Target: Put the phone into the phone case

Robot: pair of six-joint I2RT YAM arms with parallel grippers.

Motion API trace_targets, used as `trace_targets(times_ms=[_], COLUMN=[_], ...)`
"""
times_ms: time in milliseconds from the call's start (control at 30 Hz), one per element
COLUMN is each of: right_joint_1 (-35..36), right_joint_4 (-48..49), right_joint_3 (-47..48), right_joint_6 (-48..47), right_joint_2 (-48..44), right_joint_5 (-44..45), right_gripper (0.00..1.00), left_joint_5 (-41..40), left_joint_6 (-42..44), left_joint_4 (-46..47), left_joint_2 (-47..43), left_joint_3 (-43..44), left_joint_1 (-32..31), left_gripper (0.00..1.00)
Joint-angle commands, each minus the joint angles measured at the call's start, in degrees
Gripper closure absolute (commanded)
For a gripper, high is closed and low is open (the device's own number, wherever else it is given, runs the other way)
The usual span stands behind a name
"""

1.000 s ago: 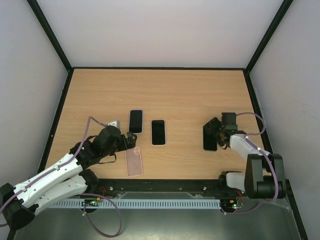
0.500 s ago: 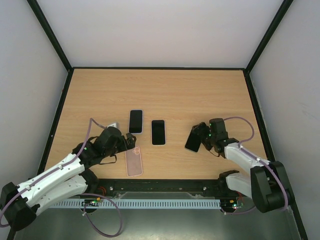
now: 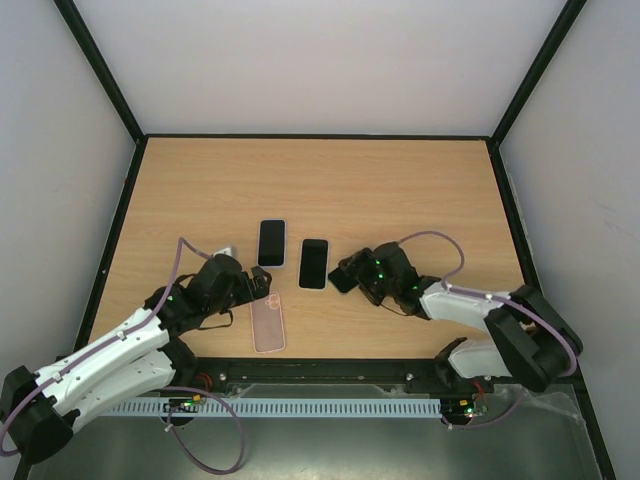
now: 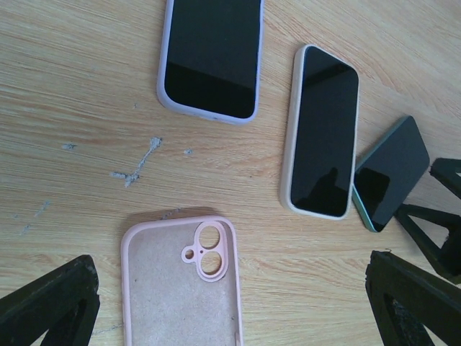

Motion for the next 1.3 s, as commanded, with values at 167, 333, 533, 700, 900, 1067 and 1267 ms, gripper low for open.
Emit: trace_targets(times_ms=[167,333,533,700,900,1067,1267], right_joint_1=[1.9,1.4,0.0,-1.5,-4.0,-5.1,-5.2], right_joint_4=[-12.0,-19.4,-24.5,-26.4,-27.2,-29.3,-27.7], right_joint_3=[8.5,18.1,31.5,39.1,40.5,36.0,25.5], right_joint_6=[-15.3,-24.7,-33.9,-37.3,-37.3,-37.3,-36.2], right_joint_2=[3.8,8.5,20.9,29.5,33.9,30.5,21.4], right_joint_5=[3.8,6.4,7.4,6.8,5.7,8.1,4.8], right_gripper=[0.06,0.05,0.05,0.05,0.06,0.06,0.06], left_joint_5=[0.3,0.4,2.9,3.6,4.1,4.0,4.3], left_joint_6=[-0.1,-0.6,-1.5,-2.1,-2.5,-2.0,-1.7], left_joint_4=[0.3,0.2,2.5,2.8,3.4,3.5,4.7], left_joint_2=[-1.0,-0.3,0.3,-0.4,-1.3,-0.7,0.4], left_joint_3=[-1.1,-2.5,-5.3,-6.7,-8.1,-7.9,-8.0], left_joint_1=[0.7,1.0,1.1,1.2,1.3,1.3,1.3], left_gripper=[0.00,0.00,0.00,0.00,0.01,0.01,0.01])
